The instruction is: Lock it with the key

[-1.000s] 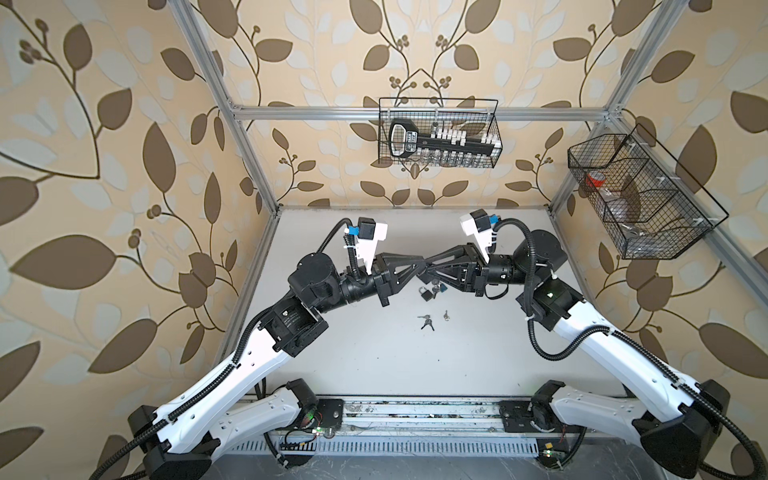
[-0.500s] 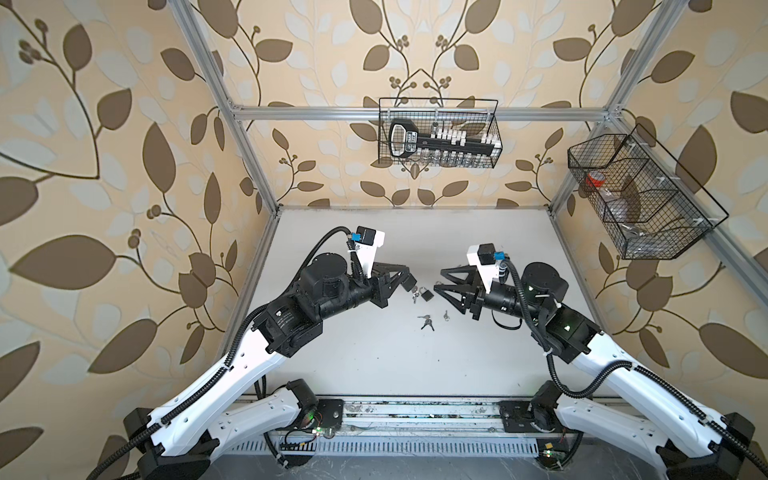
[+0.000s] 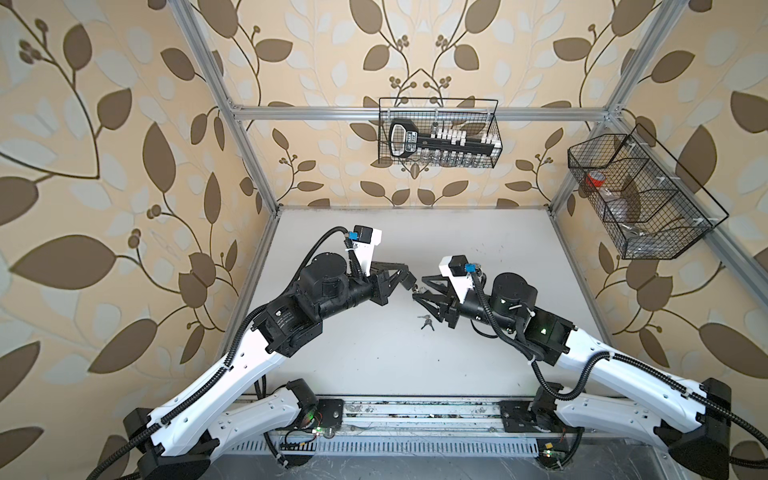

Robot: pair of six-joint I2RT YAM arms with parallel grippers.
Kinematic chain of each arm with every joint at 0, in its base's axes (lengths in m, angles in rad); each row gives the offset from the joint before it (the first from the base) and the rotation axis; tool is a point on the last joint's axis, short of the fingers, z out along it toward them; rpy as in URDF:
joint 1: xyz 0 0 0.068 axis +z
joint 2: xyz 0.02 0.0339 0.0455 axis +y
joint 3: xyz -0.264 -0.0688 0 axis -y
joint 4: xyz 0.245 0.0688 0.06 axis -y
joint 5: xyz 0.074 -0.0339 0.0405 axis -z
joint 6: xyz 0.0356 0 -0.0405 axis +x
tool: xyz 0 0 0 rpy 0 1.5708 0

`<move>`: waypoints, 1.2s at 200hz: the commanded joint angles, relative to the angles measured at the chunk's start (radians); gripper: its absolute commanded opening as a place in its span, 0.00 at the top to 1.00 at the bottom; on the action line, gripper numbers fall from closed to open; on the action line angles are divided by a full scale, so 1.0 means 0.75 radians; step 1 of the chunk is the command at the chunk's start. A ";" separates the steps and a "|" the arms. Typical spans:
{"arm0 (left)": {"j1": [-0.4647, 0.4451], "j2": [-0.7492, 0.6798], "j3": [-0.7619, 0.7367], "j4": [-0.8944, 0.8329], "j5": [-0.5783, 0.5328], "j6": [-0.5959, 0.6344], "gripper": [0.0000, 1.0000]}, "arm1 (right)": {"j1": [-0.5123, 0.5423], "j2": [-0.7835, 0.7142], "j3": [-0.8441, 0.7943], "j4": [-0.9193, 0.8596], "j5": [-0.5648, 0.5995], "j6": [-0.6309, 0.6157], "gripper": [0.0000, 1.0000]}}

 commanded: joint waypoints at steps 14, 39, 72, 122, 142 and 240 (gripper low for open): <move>-0.007 -0.025 0.025 0.111 0.016 -0.013 1.00 | 0.014 0.051 -0.025 0.065 0.023 0.034 0.54; -0.007 -0.021 0.023 0.115 0.025 -0.014 1.00 | 0.014 0.069 -0.040 0.075 0.027 0.052 0.60; -0.008 -0.027 0.021 0.115 0.019 -0.011 1.00 | 0.014 0.073 -0.058 0.088 0.033 0.067 0.66; -0.007 -0.026 0.021 0.115 0.034 -0.017 1.00 | 0.012 0.051 -0.071 0.093 0.061 0.081 0.78; -0.007 -0.025 0.015 0.123 0.037 -0.023 1.00 | 0.013 0.046 -0.068 0.092 0.058 0.082 0.81; -0.007 -0.035 0.008 0.131 0.021 -0.033 1.00 | 0.014 0.005 -0.104 0.093 0.085 0.095 1.00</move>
